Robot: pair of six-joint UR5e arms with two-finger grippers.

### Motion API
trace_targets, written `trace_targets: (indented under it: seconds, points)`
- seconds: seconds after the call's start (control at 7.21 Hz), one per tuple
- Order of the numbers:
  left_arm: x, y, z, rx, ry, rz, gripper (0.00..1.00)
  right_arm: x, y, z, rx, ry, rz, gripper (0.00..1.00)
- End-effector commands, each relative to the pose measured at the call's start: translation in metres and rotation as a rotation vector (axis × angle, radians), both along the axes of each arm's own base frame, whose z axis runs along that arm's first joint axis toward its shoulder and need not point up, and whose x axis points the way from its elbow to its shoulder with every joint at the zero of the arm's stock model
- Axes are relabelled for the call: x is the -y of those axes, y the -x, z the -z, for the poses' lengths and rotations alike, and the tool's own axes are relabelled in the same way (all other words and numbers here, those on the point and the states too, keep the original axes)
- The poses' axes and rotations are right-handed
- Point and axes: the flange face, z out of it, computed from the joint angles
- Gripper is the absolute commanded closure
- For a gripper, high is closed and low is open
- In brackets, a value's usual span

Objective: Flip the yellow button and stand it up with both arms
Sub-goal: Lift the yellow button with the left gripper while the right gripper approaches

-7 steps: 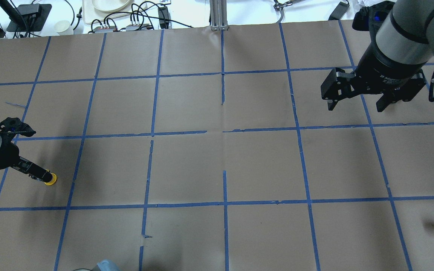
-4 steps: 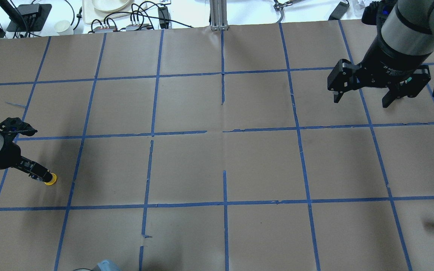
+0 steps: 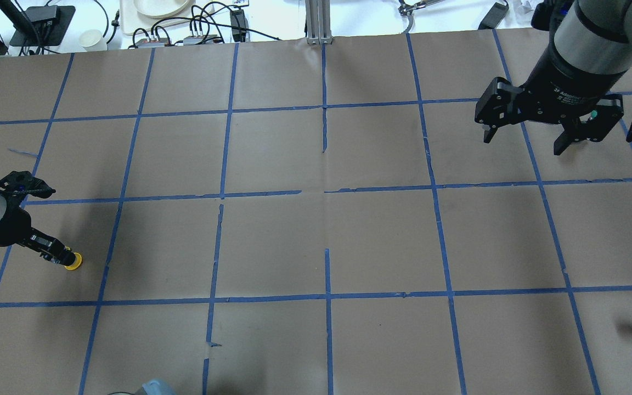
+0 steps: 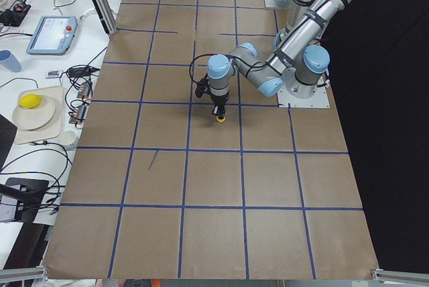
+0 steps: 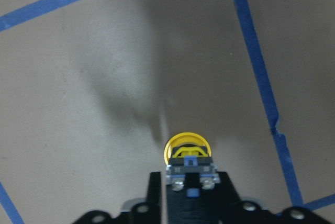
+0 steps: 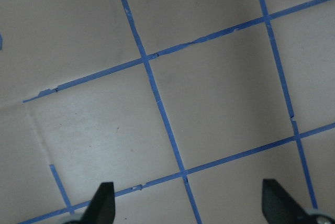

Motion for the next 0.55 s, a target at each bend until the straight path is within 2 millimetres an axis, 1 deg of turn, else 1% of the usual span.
trace_targets:
  seconds: [0.0,0.14,0.28,0.42]
  points:
    - [0.003,0.008,-0.016,0.003,0.019,0.008,1.00,0.007,-0.011,-0.001,0.121,-0.003,0.126,0.00]
    - [0.017,0.031,-0.047,-0.014,0.091,0.045,1.00,0.006,-0.014,-0.003,0.142,-0.003,0.146,0.00]
    - [0.031,0.056,-0.081,-0.040,0.112,0.082,1.00,0.006,-0.014,-0.001,0.142,-0.006,0.146,0.00]
    - [0.052,0.073,-0.111,-0.102,0.126,0.096,1.00,0.005,-0.014,-0.002,0.143,-0.006,0.148,0.00]
